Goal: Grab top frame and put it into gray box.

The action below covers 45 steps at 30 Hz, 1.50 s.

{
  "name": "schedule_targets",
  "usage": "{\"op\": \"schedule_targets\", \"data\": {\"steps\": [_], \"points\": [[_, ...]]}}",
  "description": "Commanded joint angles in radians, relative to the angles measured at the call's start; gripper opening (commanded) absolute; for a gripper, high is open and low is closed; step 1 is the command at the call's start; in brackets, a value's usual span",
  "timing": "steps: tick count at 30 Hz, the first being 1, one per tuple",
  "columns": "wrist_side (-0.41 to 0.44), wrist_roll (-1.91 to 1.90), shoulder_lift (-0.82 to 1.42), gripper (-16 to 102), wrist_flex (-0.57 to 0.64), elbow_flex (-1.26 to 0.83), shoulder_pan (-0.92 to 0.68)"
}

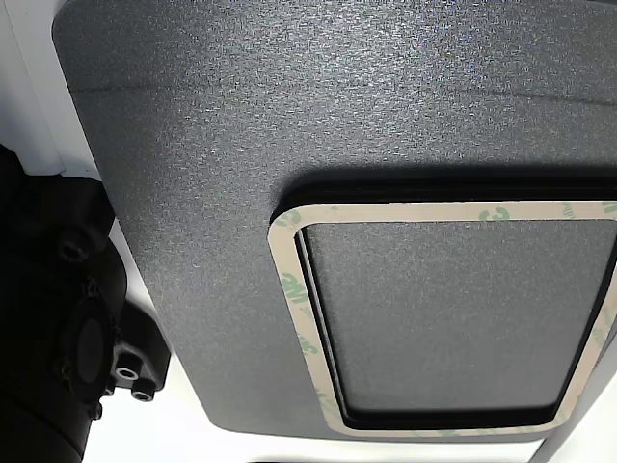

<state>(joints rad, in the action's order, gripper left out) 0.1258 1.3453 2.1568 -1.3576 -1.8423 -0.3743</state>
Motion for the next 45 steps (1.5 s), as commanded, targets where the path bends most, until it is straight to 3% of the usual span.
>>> {"op": "schedule_targets", "data": {"steps": [1, 5, 9, 12, 16, 23, 29, 33, 35, 45], "points": [[0.015, 0.288, -0.028, 92, -0.028, 0.064, -0.057], [0.020, 0.453, -0.066, 96, -0.064, 0.080, -0.150], [-0.046, 0.549, -0.130, 87, -0.138, 0.126, -0.213], [-0.060, 0.568, -0.149, 100, -0.147, 0.107, -0.290], [-0.094, 0.601, -0.164, 100, -0.149, 0.075, -0.390], [-0.084, 0.617, -0.202, 100, -0.167, 0.077, -0.560], [-0.012, 0.525, -0.281, 100, -0.236, 0.109, -0.696], [-0.041, 0.485, -0.290, 95, -0.239, 0.114, -0.762], [-0.063, 0.468, -0.295, 100, -0.238, 0.114, -0.788], [-0.080, 0.443, -0.411, 96, -0.225, 0.161, -0.907]]}}
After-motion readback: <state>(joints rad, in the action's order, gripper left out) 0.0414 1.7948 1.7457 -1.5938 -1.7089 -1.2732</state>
